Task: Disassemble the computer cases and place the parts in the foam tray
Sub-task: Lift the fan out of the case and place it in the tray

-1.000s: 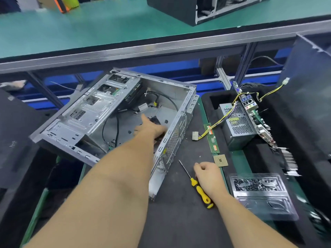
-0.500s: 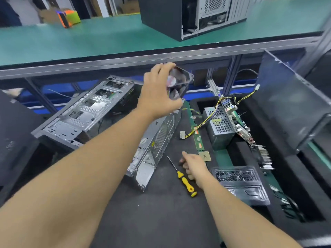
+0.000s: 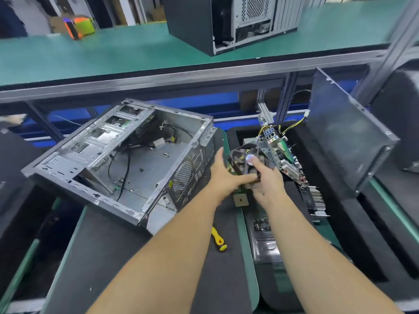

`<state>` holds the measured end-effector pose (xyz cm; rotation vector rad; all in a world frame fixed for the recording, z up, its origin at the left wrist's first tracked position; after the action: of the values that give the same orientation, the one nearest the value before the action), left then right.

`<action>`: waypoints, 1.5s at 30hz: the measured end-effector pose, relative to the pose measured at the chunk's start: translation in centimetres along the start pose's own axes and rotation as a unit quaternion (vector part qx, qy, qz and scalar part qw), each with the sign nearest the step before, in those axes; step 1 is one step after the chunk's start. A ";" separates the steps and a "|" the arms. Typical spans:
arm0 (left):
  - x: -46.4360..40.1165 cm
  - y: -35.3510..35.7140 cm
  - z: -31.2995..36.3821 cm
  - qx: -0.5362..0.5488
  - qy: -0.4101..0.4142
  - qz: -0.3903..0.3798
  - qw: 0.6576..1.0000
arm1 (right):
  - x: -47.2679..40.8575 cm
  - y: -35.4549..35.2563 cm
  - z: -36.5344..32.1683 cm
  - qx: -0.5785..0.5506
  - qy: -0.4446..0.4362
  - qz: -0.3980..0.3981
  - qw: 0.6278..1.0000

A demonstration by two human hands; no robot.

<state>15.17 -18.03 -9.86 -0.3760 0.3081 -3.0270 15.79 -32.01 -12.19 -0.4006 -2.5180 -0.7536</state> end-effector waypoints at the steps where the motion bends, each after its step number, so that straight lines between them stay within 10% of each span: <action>1: 0.0 0.8 -1.1 0.108 -0.058 0.003 0.992 | -0.3 -0.1 -0.1 -0.001 -0.001 0.001 1.000; 6: -1.2 2.2 -4.0 0.240 -0.168 0.127 0.948 | -1.7 -1.4 0.1 0.076 0.054 0.045 0.995; 38: -6.7 8.5 -3.3 0.201 -0.174 -0.026 0.964 | -3.5 -6.1 -1.3 -0.014 -0.005 0.189 0.982; 42: -5.4 5.7 0.6 0.012 -0.014 -0.034 0.999 | -1.3 -4.8 0.2 0.191 -0.079 0.200 0.958; 45: -4.0 1.5 6.3 -0.299 0.223 0.072 0.925 | 1.0 0.2 3.6 0.501 -0.108 0.003 0.859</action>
<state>20.68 -20.32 -5.11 0.3136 1.2372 -2.7676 13.73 -29.67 -14.26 -0.1093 -2.6924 0.6813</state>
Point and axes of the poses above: each hand's wrist, its own x-axis away from the middle knuckle, its own y-axis out of the palm, z = x × y, the point moved 7 cm from there along -x, towards the middle knuckle, and after that the axes turned 1 degree about z, right-handed, at the moved point
